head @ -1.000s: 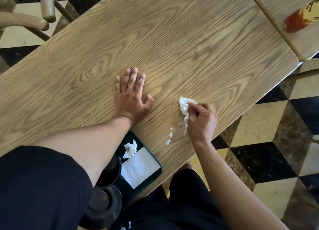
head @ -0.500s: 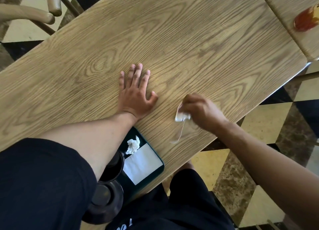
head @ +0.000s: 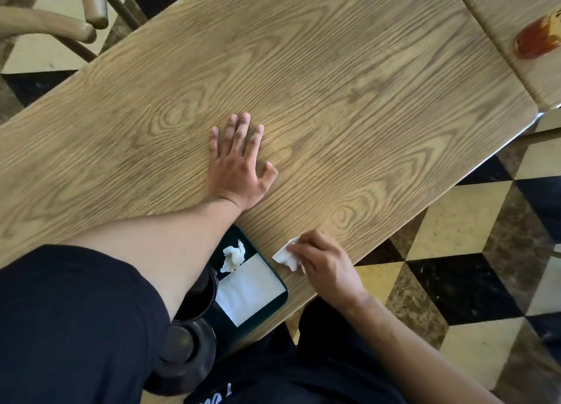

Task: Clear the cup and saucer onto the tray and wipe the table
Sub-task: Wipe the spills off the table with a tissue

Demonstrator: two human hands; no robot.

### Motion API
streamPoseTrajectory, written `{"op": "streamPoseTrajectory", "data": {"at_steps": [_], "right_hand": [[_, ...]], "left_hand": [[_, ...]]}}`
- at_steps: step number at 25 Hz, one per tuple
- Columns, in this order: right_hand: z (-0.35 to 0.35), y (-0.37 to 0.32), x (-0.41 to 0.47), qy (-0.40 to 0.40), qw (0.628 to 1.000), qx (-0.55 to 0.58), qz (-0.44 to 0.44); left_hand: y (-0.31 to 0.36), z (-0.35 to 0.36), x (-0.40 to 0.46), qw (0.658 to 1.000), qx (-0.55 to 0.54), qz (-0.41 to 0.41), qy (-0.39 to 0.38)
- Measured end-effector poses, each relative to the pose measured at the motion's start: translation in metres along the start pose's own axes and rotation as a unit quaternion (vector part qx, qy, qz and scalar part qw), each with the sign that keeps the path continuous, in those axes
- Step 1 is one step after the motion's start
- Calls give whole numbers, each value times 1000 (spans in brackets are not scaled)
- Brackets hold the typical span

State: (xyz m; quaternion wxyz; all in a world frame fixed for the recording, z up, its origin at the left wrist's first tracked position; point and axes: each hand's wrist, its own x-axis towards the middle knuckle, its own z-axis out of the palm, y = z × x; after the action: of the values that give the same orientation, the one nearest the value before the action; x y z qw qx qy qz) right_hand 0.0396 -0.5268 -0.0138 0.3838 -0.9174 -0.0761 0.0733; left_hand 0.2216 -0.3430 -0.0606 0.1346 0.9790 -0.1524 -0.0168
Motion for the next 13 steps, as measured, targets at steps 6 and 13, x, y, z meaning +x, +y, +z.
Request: {"op": "streamPoseTrajectory", "data": {"at_steps": [6,13], "right_hand": [[-44,33,76,146,983,-41,100],[-35,22,33,-190,963,-21,-189]], "left_hand": [[2,-2,-1,1000,-7,-7,-6],[0,0,-1,1000,1,3,5]]}}
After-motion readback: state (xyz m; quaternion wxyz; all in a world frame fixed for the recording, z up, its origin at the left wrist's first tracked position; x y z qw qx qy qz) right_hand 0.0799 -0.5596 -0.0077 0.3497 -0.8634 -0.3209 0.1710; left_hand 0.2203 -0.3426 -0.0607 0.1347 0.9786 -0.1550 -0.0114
